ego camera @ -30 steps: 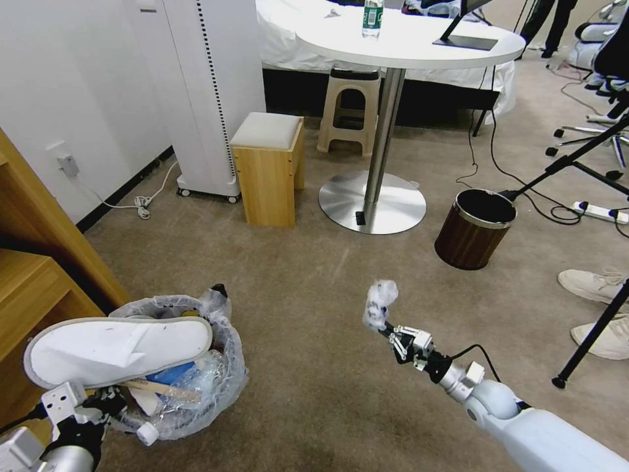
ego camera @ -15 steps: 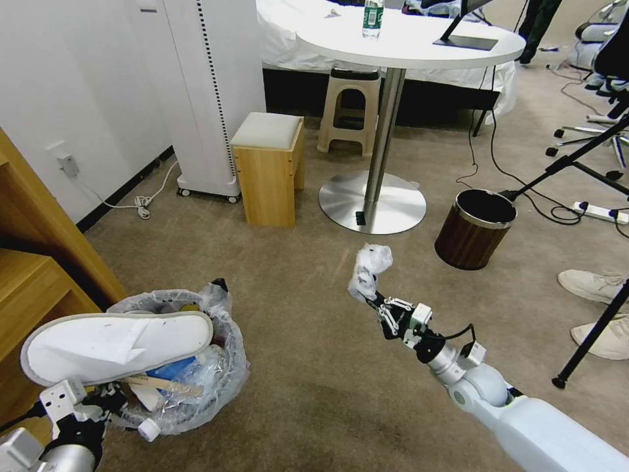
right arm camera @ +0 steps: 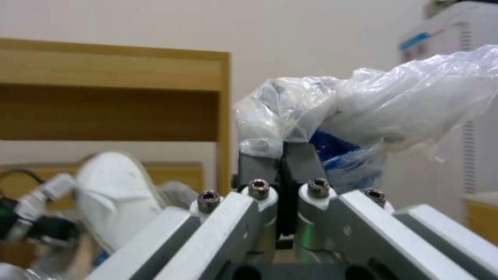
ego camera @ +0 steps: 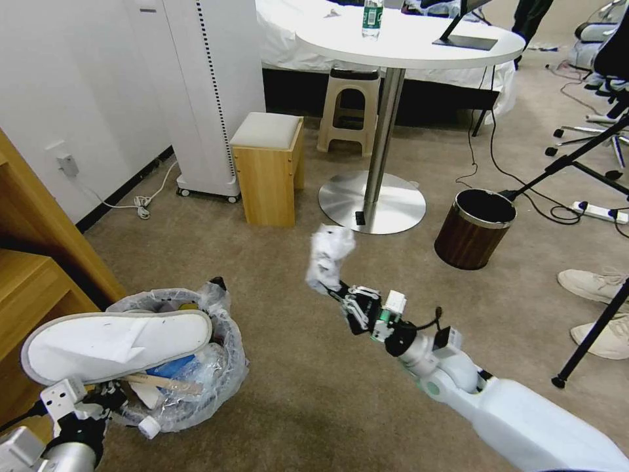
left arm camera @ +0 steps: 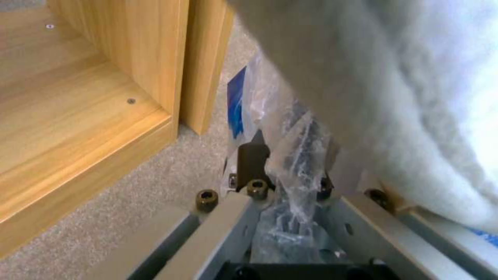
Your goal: Pick up the trash bin and place the garbage on the floor into it.
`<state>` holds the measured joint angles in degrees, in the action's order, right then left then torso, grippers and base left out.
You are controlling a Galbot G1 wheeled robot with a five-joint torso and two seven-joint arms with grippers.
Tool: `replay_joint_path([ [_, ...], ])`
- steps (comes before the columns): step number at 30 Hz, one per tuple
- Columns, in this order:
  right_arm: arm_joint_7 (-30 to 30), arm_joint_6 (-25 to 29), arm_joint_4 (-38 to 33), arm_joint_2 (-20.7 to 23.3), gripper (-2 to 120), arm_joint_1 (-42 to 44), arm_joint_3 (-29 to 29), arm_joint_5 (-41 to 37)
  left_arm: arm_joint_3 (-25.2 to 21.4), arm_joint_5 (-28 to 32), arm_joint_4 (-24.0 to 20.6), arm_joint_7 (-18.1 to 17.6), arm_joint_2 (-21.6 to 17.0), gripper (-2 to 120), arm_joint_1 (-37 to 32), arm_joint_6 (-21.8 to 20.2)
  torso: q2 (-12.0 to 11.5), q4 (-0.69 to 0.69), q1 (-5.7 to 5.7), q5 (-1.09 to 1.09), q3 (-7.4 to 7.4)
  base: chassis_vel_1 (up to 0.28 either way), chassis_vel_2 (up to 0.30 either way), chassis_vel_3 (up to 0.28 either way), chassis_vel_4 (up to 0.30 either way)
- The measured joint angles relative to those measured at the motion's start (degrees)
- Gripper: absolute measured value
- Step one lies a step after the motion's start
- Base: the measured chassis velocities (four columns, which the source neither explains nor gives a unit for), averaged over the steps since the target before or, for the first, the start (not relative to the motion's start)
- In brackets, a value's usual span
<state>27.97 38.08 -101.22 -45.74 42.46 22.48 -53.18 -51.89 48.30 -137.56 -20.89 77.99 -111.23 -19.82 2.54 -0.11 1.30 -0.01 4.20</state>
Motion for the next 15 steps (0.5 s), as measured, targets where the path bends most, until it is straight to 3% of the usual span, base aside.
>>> replay_joint_path([
  [8,-0.8,-0.4,1.2,-3.1,0,-10.3,13.2,-2.0,0.4,-0.5,1.1,0.3,0.4,0,0.6,-0.1,0.0,0.00,0.00,0.00,0.00,0.000,0.000,0.000,0.000],
  [15,-0.9,-1.1,2.6,-5.3,0,-14.2,19.5,-2.8,0.4,-0.4,1.5,0.3,0.4,0,1.0,-0.2,0.0,-0.01,0.00,0.00,0.00,0.000,0.000,0.000,0.000],
])
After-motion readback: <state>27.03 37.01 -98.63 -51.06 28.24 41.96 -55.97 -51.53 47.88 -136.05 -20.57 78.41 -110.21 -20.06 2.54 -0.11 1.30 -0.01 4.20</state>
